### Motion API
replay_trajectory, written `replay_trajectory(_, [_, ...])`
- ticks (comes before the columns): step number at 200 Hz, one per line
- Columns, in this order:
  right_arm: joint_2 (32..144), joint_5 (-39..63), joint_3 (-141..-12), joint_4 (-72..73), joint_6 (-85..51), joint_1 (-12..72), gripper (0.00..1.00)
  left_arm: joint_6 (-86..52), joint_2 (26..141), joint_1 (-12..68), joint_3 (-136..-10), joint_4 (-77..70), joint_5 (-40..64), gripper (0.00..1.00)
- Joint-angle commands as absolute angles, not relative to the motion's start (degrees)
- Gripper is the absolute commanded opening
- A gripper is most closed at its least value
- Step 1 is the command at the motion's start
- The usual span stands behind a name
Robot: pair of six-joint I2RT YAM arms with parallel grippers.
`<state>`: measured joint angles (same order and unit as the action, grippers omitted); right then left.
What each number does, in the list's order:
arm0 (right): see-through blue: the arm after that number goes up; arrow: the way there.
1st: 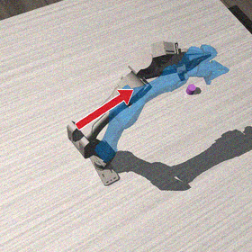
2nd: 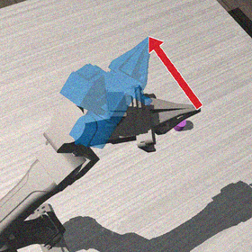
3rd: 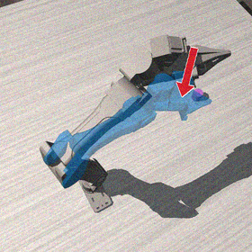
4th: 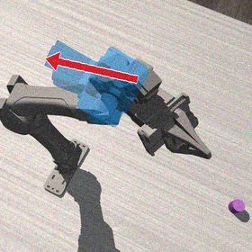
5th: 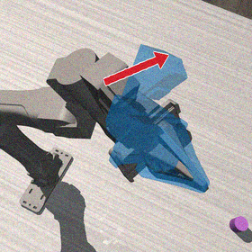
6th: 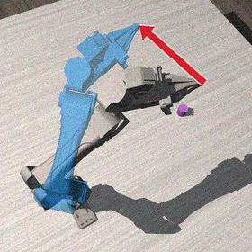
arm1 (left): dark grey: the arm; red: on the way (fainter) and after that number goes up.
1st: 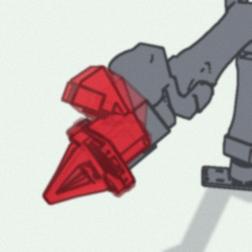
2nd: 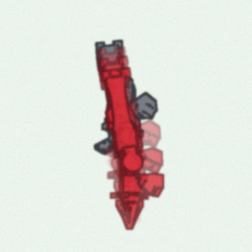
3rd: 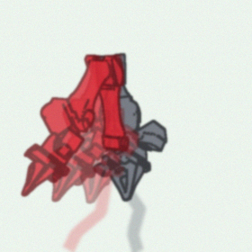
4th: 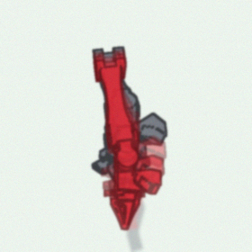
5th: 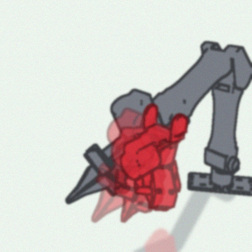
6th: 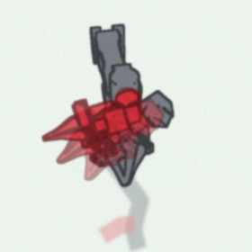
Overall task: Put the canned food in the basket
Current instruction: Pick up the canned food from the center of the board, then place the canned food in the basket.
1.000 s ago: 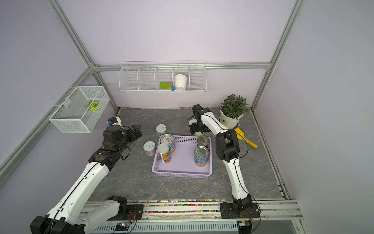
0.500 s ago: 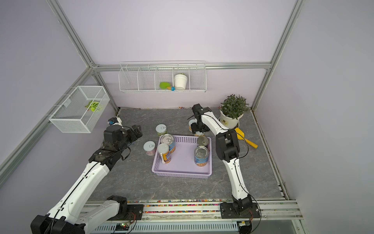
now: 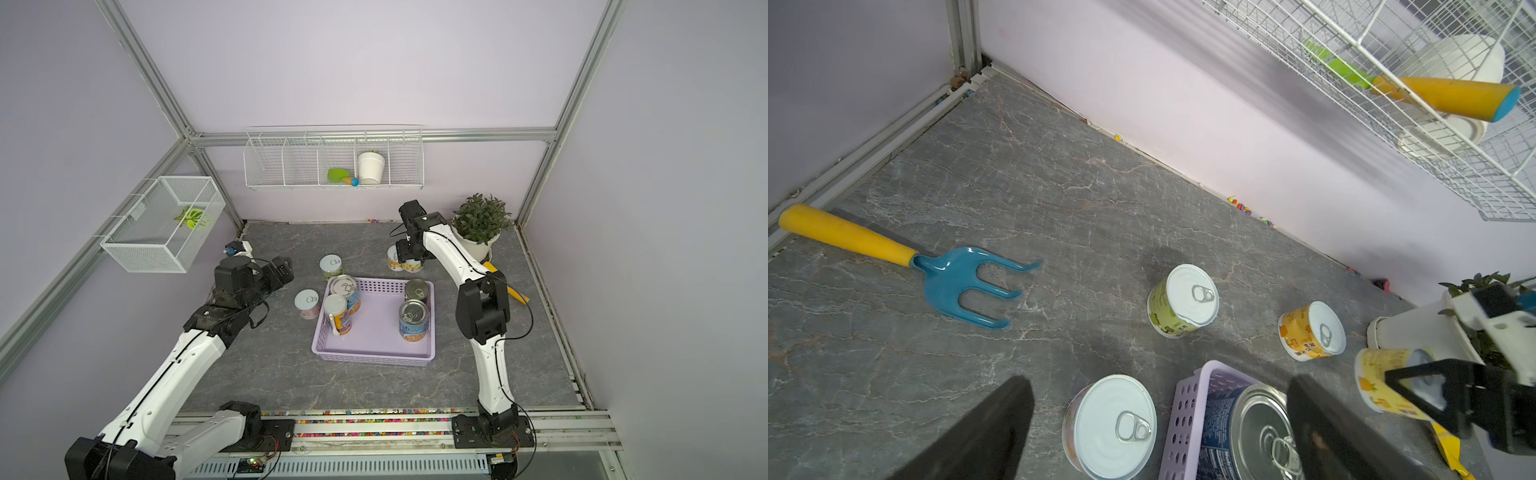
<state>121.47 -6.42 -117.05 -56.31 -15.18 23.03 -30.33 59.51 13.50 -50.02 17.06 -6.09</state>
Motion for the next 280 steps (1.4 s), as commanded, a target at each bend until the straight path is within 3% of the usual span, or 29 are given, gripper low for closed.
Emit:
replay_trajectory(1, [115.5,-8.5,-114.4,-53.0,-16.2,23.4,0.37,-29.9,59.9,13.1,-50.6,17.9,-5.6,1.00])
replay_trajectory(68, [99.5,-9.2,-103.3,-49.0,-16.3,26.1,0.36,-30.0,60.6,12.9,-50.9,17.8,-5.5,1.00])
replay_trajectory(157, [72.5,-15.4,-81.6,-42.8,-17.2,37.5,0.35,-30.8,58.0,12.8,-49.5,17.5,-7.1,1.00])
replay_trajectory(211, [64.6,-15.9,-69.4,-41.9,-22.7,45.4,0.29,-31.2,57.8,12.8,-48.9,16.9,-7.7,1.00])
replay_trajectory(280, [63.9,-15.7,-60.7,-39.6,-24.8,53.0,0.27,-31.2,57.6,12.7,-49.0,17.2,-7.6,1.00])
